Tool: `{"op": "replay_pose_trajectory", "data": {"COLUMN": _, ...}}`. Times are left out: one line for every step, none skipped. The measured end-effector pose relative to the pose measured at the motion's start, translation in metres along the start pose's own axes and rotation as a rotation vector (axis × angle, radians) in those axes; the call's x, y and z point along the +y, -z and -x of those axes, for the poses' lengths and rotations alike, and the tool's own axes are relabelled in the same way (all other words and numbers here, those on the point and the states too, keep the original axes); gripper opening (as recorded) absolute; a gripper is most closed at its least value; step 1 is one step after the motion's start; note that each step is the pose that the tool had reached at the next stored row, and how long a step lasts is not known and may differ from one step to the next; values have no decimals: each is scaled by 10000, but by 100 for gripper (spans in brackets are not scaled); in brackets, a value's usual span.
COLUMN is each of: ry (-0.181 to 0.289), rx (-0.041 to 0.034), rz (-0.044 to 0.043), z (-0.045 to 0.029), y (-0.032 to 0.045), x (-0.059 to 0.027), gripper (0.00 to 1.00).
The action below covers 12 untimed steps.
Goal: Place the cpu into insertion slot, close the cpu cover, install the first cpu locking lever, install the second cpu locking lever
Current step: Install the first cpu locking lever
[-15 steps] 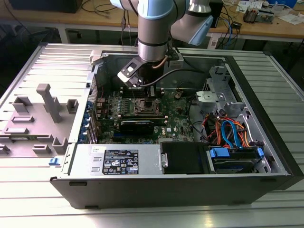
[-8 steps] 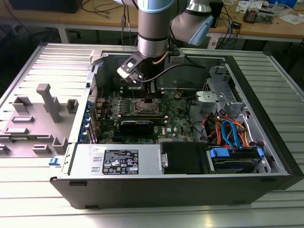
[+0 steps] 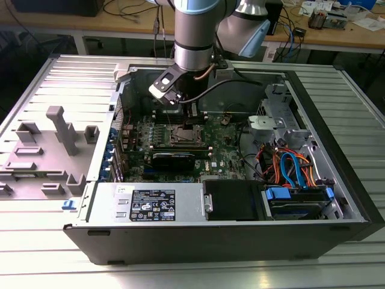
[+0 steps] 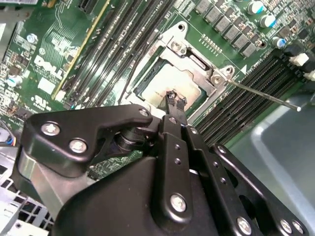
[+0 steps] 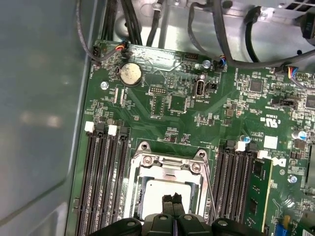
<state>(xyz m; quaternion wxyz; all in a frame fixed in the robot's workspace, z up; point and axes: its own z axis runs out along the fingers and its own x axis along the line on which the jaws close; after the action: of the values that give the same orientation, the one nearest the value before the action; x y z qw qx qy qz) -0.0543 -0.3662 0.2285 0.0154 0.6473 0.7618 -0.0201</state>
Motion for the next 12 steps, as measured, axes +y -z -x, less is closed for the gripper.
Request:
{"op": "replay_pose_trajectory", "data": {"ry": 127, "rx": -1, "rz": 7, "z": 0, "y": 0, "x": 0, "gripper": 11}}
{"op": "replay_pose_trajectory", "data": {"ry": 264, "rx": -3, "rz": 13, "z": 0, "y": 0, "x": -1, "gripper": 11}}
{"op": "replay_pose_trajectory", "data": {"ry": 569, "rx": -6, "rz": 28, "z": -1, "y": -1, "x": -3, "gripper": 11}}
{"op": "replay_pose_trajectory", "data": {"ry": 794, "rx": -9, "rz": 39, "z": -1, "y": -1, "x": -4, "gripper": 11}}
{"op": "replay_pose_trajectory", "data": {"ry": 947, "rx": -11, "rz": 46, "z": -1, "y": -2, "x": -4, "gripper": 11}}
{"op": "replay_pose_trajectory", "data": {"ry": 1118, "rx": -12, "rz": 55, "z": -1, "y": -2, "x": -4, "gripper": 11}}
{"op": "replay_pose_trajectory", "data": {"ry": 1297, "rx": -14, "rz": 64, "z": -1, "y": -2, "x": -5, "gripper": 11}}
{"op": "replay_pose_trajectory", "data": {"ry": 1366, "rx": -16, "rz": 66, "z": 0, "y": 2, "x": -5, "gripper": 11}}
{"op": "replay_pose_trajectory", "data": {"ry": 1412, "rx": -16, "rz": 69, "z": 1, "y": 26, "x": -5, "gripper": 11}}
{"op": "replay_pose_trajectory", "data": {"ry": 1441, "rx": -17, "rz": 71, "z": 2, "y": 60, "x": -6, "gripper": 11}}
{"op": "replay_pose_trajectory", "data": {"ry": 1449, "rx": -17, "rz": 71, "z": 3, "y": 75, "x": -6, "gripper": 11}}
{"op": "replay_pose_trajectory", "data": {"ry": 1455, "rx": -17, "rz": 71, "z": 4, "y": 86, "x": -6, "gripper": 11}}
